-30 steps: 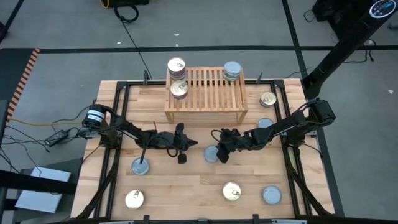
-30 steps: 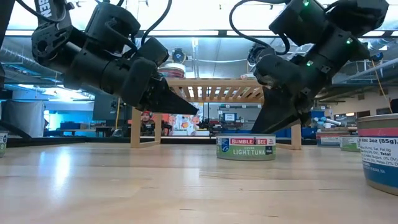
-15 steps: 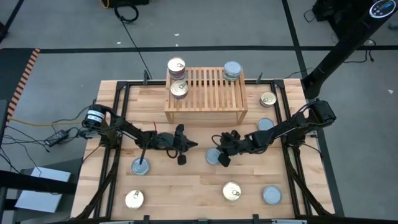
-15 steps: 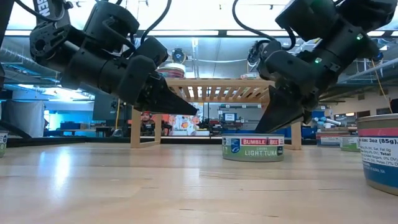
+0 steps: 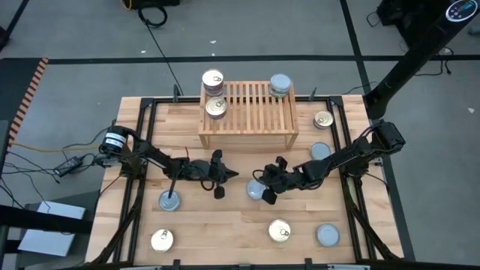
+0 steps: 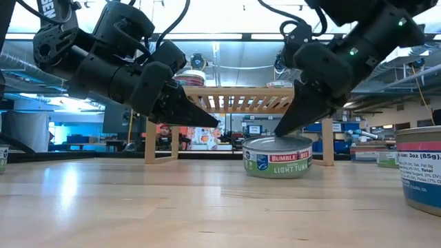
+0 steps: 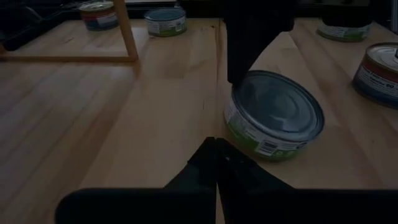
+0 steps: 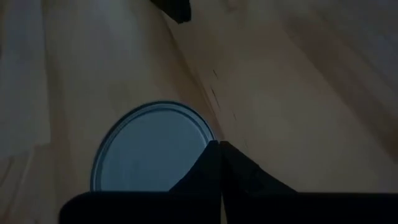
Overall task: Stack canned seafood by type on shelf
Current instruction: Put the green tuna can on the shelf
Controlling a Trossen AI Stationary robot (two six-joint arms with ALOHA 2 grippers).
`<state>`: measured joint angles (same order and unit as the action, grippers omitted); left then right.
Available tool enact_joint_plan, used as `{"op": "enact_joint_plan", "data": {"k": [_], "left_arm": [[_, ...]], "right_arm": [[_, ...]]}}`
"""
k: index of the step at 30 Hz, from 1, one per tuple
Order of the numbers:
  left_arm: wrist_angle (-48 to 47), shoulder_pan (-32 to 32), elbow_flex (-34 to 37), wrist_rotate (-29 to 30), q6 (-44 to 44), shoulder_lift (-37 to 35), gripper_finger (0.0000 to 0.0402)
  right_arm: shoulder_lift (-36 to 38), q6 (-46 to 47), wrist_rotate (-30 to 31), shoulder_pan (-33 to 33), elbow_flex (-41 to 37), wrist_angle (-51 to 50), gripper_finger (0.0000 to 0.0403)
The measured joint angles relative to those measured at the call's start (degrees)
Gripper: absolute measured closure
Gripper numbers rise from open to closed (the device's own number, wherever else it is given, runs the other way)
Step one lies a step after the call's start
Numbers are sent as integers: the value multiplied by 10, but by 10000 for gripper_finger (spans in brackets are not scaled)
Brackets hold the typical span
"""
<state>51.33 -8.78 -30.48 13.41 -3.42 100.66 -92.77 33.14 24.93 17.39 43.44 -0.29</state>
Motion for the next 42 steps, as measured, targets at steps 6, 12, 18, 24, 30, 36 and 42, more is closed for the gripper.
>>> {"op": "enact_joint_plan", "data": {"k": [6, 12, 18, 24, 30, 36, 42], "left_arm": [[0, 0, 0, 0, 0, 0, 397], [0, 0, 0, 0, 1, 0, 397], [0, 0, 0, 0, 1, 0, 397], [-1, 0, 0, 0, 0, 0, 397], [-1, 0, 0, 0, -12, 0, 397], [-2, 0, 0, 0, -13, 0, 397], [-2, 0, 0, 0, -13, 0, 397]], "right_arm": [[0, -31, 39, 24, 27, -20, 399], [1, -72, 63, 50, 52, -28, 399], [1, -99, 80, 68, 62, -32, 400], [1, -76, -4, 69, 62, -47, 390], [1, 15, 2, 55, 62, -114, 372], [1, 93, 6, 19, 59, -129, 335], [1, 109, -32, 6, 28, -73, 287]]}}
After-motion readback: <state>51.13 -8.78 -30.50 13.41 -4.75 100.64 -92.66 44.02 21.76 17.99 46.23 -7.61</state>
